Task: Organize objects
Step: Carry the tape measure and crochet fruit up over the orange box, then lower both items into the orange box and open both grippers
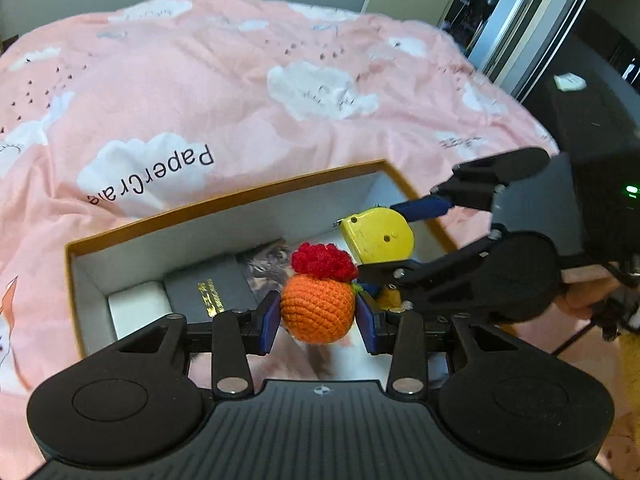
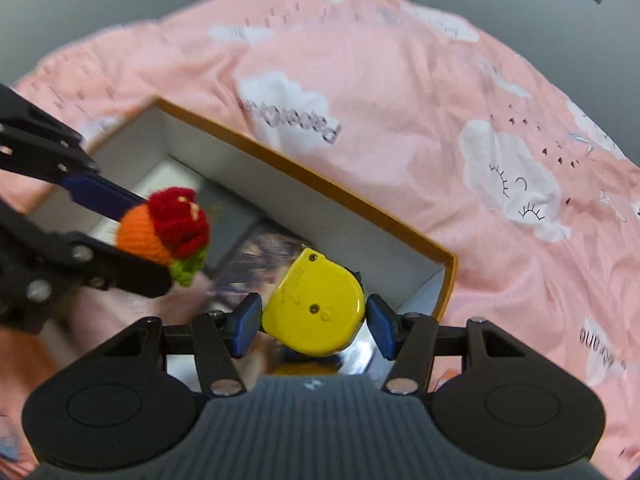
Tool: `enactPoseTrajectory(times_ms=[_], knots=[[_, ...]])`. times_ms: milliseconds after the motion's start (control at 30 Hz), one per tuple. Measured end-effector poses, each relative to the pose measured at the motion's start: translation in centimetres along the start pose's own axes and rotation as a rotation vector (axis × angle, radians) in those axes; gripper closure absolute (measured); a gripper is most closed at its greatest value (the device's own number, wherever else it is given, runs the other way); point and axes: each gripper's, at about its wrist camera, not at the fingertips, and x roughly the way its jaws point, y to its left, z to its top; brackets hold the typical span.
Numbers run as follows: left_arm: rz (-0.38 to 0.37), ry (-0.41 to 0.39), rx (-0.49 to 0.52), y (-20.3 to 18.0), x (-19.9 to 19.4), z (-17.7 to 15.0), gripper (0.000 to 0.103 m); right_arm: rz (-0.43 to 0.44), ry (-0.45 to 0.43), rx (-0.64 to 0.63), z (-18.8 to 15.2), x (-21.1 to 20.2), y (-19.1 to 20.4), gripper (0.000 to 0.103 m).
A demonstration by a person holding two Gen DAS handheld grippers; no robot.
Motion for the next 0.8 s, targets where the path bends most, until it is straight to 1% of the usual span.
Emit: enactPoseTrajectory(times_ms=[133,300,433,533,700,800], knots=[[0.005,0.035,-0.007,1.5,2.0,0.6,0.058,-0.031,0.106,-0.044,1.1,4.4,-0.4,0.044],[-0.015,0.053,0.013,2.2,3.6,1.2,0.057,-0.095,0.198,-0.142,1.1,6.8,0.6,0.044],[-0.035,0.061,0.018,2.4,4.5,1.4,0.057,-0.152,0.232,-0.208,1.2,7.8,1.2,0.044],[-0.051,0.064,0.002,2.6,5.1,1.5,0.057,-0.178,0.256,-0.239,1.1,8.4,1.3,0.044],[-0.060,0.069,-0.011,2.5,5.7,1.5,0.057,-0.173,0.271,-0.254,1.0,8.2,1.2,0.044],[-0.066,0.075,-0.016,2.5,5.9,1.7,0.057,-0.170,0.263,-0.263,0.8,7.3,1.0,0.045]])
